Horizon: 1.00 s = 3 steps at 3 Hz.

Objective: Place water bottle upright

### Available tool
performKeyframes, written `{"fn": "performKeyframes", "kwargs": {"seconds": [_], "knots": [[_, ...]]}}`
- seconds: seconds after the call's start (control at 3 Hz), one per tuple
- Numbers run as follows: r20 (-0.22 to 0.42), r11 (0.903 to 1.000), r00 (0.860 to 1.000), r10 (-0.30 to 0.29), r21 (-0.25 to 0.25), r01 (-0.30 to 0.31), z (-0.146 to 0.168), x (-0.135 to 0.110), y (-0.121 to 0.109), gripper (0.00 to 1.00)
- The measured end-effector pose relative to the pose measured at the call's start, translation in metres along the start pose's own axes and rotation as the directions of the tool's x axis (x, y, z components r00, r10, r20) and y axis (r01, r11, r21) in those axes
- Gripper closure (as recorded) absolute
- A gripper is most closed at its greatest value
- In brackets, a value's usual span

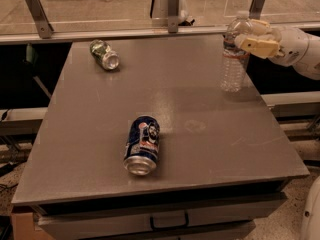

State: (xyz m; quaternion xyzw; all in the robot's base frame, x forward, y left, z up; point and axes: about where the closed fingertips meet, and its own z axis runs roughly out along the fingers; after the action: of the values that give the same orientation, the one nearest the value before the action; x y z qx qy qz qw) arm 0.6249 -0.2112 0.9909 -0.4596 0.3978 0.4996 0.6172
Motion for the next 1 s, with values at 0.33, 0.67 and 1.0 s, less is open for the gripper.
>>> {"fn": "performKeyframes", "kwargs": {"seconds": [0.33,0.67,1.0], "knots": [[0.019,0.9987,0.999,-0.038,-0.033,0.038,0.007,-0.004,0.006,1.0],[0.031,0.9938,0.995,-0.1,-0.047,0.101,0.008,-0.013,0.016,1.0],[0.006,0.985,0.987,-0.16,-0.065,0.16,0.011,-0.018,0.028,1.0]]}}
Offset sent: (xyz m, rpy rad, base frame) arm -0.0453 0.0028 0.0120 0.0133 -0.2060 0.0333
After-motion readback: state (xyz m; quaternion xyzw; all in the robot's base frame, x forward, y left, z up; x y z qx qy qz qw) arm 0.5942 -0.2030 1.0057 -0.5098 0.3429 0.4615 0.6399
